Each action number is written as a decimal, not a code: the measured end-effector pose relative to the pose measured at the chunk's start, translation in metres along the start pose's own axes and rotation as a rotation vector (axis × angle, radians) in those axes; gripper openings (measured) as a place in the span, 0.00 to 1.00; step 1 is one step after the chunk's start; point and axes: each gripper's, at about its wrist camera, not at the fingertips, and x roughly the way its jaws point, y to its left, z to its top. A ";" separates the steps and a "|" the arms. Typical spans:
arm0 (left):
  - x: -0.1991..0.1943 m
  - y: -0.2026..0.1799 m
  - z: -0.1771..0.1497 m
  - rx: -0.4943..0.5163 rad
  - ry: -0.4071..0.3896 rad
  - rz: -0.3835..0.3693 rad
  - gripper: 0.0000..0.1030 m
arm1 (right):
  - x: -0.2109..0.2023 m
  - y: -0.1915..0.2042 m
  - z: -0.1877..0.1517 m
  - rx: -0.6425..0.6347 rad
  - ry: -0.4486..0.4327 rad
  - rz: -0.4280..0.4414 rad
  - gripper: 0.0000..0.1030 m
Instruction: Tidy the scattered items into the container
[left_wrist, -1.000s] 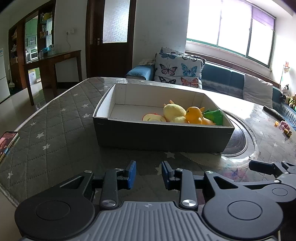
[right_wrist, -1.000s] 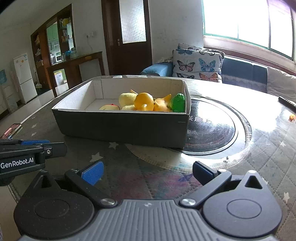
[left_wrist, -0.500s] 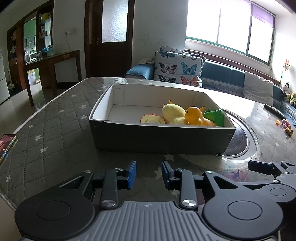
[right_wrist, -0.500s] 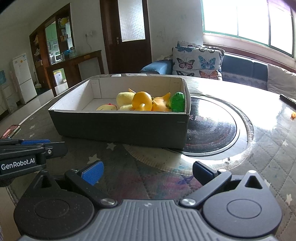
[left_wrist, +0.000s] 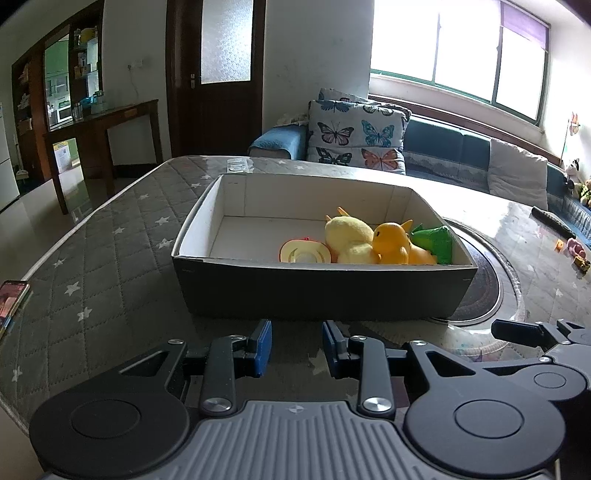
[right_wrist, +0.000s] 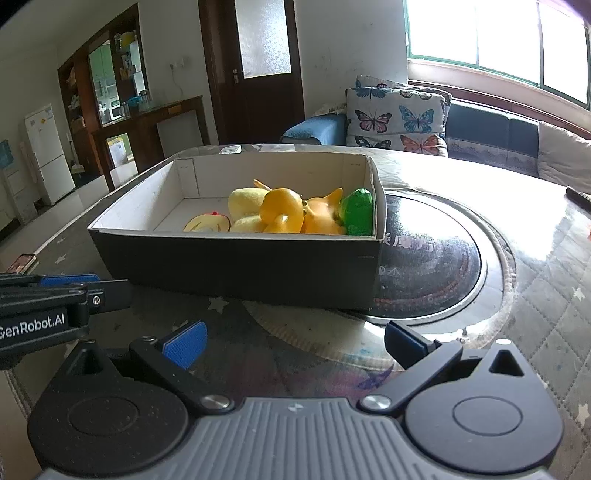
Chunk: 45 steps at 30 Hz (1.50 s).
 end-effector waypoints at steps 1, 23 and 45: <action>0.001 0.000 0.001 0.002 0.003 0.001 0.32 | 0.001 0.000 0.001 0.001 0.001 0.002 1.00; 0.033 0.002 0.015 0.025 0.068 0.034 0.32 | 0.029 -0.005 0.020 -0.008 0.053 -0.011 1.00; 0.059 0.010 0.018 0.031 0.148 0.056 0.32 | 0.052 -0.005 0.031 -0.008 0.120 -0.054 1.00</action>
